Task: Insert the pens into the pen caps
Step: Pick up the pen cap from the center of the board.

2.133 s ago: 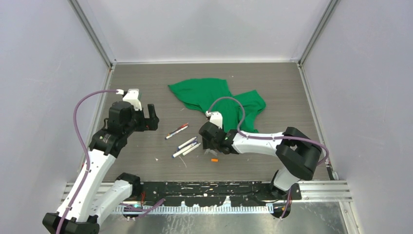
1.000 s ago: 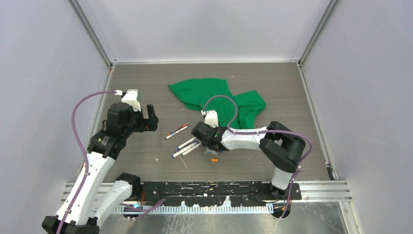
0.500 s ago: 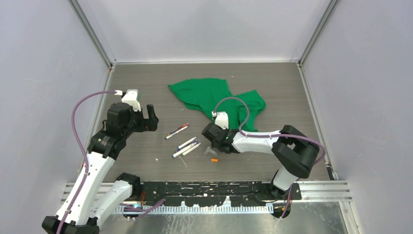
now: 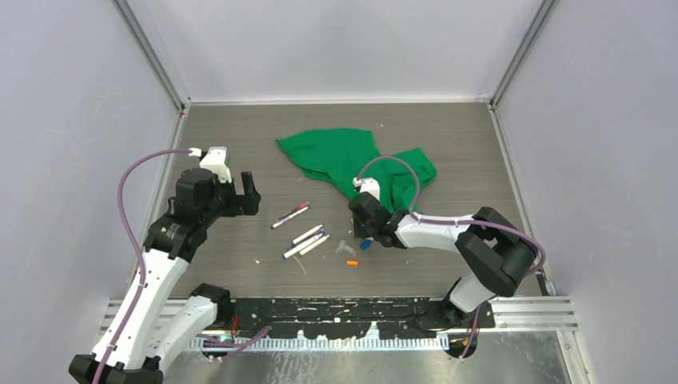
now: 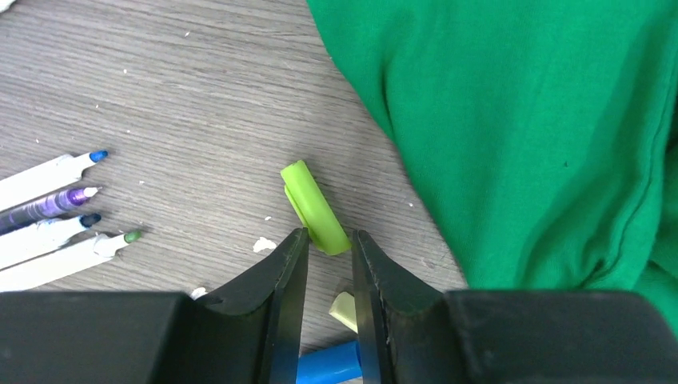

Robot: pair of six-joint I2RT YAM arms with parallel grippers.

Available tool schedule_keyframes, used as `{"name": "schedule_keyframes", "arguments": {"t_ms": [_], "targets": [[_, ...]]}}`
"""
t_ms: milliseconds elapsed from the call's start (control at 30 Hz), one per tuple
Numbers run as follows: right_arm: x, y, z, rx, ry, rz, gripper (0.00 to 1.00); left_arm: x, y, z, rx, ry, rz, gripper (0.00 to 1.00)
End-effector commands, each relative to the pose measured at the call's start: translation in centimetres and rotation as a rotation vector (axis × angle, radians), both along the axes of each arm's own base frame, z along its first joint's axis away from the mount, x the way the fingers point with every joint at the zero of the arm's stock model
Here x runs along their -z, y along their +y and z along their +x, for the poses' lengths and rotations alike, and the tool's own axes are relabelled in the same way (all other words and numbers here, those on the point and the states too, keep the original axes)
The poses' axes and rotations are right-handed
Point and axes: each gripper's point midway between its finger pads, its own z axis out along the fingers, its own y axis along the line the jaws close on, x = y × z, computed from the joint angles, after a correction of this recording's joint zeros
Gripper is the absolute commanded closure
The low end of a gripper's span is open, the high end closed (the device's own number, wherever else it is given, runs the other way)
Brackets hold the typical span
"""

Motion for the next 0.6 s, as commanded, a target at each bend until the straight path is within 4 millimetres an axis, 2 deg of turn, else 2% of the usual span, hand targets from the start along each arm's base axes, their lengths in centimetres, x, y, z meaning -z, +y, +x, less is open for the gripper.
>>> {"name": "schedule_keyframes", "arguments": {"t_ms": [0, 400, 500, 567], "targets": [[-0.4, 0.4, -0.5, -0.112, -0.013, 0.000, 0.68, -1.0, -0.4, 0.5, 0.027, -0.049, -0.006, 0.02], [-0.3, -0.4, 0.4, -0.227, -0.043, -0.089, 0.67, -1.0, -1.0, 0.4, 0.056, -0.046, -0.019, 0.02], [-0.1, 0.0, 0.1, -0.269, -0.037, -0.081, 0.70, -1.0, -1.1, 0.4, 0.062, -0.045, -0.021, 0.02], [-0.3, 0.2, 0.0, -0.291, -0.041, -0.076, 0.75, -0.9, -1.2, 0.4, 0.067, -0.043, -0.025, 0.02]]}}
